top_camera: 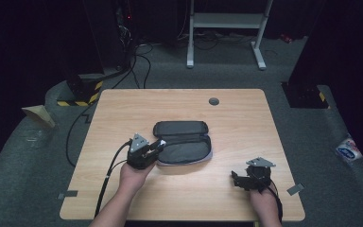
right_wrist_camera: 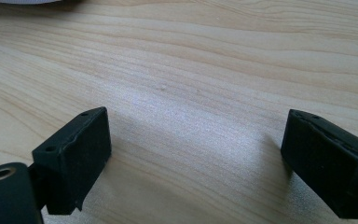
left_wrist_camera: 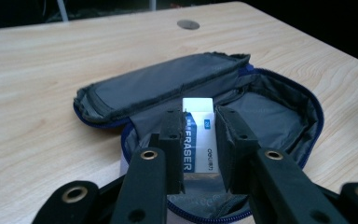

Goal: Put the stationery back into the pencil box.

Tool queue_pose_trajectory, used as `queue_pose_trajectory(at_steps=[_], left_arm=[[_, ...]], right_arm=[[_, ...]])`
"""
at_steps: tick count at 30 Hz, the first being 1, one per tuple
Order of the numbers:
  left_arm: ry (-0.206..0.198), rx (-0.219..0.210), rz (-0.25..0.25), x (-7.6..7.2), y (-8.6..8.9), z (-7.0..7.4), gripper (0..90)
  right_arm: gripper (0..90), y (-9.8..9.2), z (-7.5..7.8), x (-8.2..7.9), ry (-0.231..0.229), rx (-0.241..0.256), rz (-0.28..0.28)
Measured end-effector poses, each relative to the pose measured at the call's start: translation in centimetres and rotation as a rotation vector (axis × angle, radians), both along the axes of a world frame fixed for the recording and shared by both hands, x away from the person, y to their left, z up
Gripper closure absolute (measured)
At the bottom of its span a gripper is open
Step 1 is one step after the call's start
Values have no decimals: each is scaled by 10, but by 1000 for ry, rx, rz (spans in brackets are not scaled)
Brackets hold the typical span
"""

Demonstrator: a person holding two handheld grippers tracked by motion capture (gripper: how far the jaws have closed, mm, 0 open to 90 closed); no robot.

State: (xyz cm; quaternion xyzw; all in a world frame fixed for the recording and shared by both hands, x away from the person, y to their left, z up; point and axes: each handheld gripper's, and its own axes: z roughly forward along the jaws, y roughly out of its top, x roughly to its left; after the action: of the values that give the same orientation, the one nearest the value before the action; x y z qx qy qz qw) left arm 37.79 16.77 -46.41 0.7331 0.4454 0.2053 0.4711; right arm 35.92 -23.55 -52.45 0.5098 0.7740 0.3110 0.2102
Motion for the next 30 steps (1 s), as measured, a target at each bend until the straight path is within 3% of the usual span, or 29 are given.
queue_pose_trajectory(at_steps=[7, 22, 30], left_arm=[[41, 55, -10, 7, -10, -7, 732], [67, 163, -13, 5, -27, -25, 729], [71, 173, -2, 4, -23, -28, 728]], right_arm=[[82, 0, 0, 0, 0, 0, 0], [83, 0, 0, 0, -1, -2, 6], [82, 0, 0, 0, 0, -2, 6]])
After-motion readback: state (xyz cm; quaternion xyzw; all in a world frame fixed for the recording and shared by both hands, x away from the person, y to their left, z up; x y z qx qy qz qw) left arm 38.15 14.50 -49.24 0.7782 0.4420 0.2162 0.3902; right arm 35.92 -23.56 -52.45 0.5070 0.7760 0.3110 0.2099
